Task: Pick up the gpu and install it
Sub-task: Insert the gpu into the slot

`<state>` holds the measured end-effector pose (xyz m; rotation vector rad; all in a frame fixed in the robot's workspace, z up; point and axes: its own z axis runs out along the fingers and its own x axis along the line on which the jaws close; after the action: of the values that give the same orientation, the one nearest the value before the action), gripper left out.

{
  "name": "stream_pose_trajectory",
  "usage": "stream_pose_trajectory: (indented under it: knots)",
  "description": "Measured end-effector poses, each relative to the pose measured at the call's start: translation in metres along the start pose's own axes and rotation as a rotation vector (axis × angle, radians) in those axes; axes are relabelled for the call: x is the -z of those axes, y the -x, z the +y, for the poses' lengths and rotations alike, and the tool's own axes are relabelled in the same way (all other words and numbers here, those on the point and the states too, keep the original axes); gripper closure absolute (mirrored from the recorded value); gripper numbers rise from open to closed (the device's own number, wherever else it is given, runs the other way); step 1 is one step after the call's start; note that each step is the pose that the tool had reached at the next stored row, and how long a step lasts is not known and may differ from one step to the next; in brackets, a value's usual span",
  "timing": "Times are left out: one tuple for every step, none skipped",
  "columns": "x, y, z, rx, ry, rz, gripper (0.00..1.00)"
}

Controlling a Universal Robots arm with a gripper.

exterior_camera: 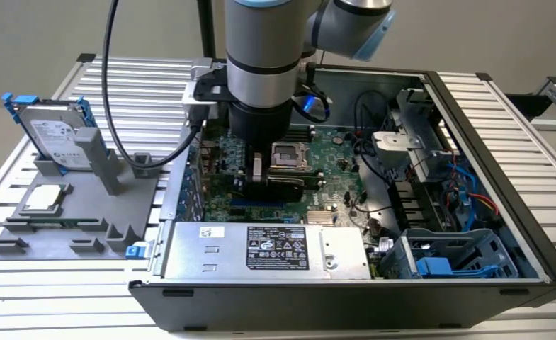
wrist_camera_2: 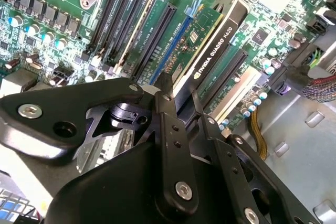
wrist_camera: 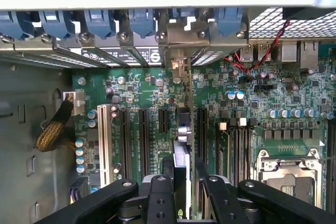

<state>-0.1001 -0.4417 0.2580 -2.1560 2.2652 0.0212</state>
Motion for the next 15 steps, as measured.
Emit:
stream_pose_trajectory:
  knots:
    - [-0.0001,0.0000,0.0000,0.000,0.0000,0.0000,1.00]
    - [-0.0002,0.0000,0.0000,0.000,0.0000,0.0000,1.00]
    - [-0.0003,0.0000,0.0000,0.000,0.0000,-0.0001,1.00]
    - [-0.0003,0.0000,0.0000,0.000,-0.0001,-0.0001,1.00]
    - [-0.0004,0.0000,0.0000,0.000,0.0000,-0.0001,1.00]
    - [-0.0006,0.0000,0.0000,0.000,0.0000,-0.0001,1.00]
    - [-0.0006,0.0000,0.0000,0.000,0.0000,-0.0002,1.00]
    - [-0.0006,0.0000,0.0000,0.000,0.0000,-0.0001,1.00]
    - [-0.0006,0.0000,0.0000,0.000,0.0000,-0.0001,1.00]
    - [-0.0007,0.0000,0.0000,0.000,0.0000,-0.0001,1.00]
    - [-0.0007,0.0000,0.0000,0.000,0.0000,-0.0001,1.00]
    - [-0.0007,0.0000,0.0000,0.000,0.0000,-0.0001,1.00]
    - [-0.0007,0.0000,0.0000,0.000,0.0000,-0.0001,1.00]
    - [-0.0007,0.0000,0.0000,0.000,0.0000,-0.0001,1.00]
    - [-0.0007,0.0000,0.0000,0.000,0.0000,-0.0001,1.00]
